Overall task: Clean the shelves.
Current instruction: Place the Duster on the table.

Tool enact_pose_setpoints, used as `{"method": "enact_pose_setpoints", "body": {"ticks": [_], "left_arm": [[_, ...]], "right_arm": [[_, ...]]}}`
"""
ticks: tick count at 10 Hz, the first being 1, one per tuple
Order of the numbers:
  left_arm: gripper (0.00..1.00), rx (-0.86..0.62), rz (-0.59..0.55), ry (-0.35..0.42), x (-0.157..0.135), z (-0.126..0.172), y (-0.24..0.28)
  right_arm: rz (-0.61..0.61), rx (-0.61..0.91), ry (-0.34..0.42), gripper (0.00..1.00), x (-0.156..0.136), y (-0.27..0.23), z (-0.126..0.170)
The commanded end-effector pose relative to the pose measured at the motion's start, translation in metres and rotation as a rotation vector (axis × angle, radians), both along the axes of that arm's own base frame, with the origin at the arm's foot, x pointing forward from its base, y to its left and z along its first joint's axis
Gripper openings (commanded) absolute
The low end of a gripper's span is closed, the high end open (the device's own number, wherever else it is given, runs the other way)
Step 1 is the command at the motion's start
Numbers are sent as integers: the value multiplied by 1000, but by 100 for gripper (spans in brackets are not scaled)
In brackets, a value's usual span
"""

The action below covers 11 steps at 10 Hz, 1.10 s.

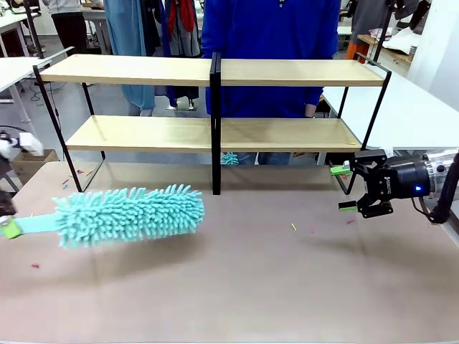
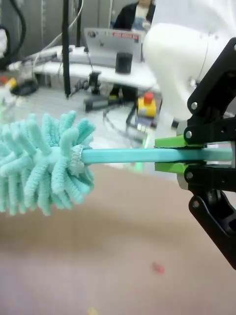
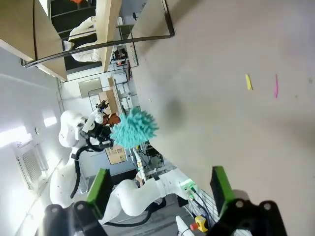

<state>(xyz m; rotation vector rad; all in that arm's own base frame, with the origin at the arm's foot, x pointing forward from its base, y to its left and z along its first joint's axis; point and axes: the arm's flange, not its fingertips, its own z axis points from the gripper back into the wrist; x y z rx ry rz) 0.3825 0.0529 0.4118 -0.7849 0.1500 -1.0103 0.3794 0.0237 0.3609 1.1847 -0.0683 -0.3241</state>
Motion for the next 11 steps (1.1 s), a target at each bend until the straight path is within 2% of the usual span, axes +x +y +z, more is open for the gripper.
{"method": "enact_pose_setpoints", "body": {"ticks": [1, 3, 4, 5, 6, 7, 8, 9, 10, 11], "left_arm": [[13, 15, -49, -112, 18, -8, 4], [13, 42, -84, -92, 22, -14, 5], [17, 34, -71, -96, 22, -12, 7], [72, 39, -53, -126, 25, -8, 14], [76, 36, 22, -210, 25, 1, 25], [100, 51, 167, -375, 24, 15, 40], [100, 15, 359, -516, 19, 34, 57], [100, -82, 508, -584, 11, 51, 74], [94, -153, 537, -581, 5, 57, 81], [100, -239, 568, -539, -5, 62, 86]], "right_arm": [[1, -3, 14, 100, -1, -2, 3], [1, -3, 14, 100, -1, -2, 3], [1, -3, 14, 100, -1, -2, 3], [1, -3, 14, 100, -1, -2, 3], [1, -3, 14, 100, -1, -2, 3], [1, -3, 14, 100, -1, -2, 3], [1, -3, 14, 100, -1, -2, 3], [-2, 0, 0, 100, 0, -1, 0], [-27, 6, 9, 100, -1, 1, 9], [-74, 6, 43, 100, -2, 4, 28]]}}
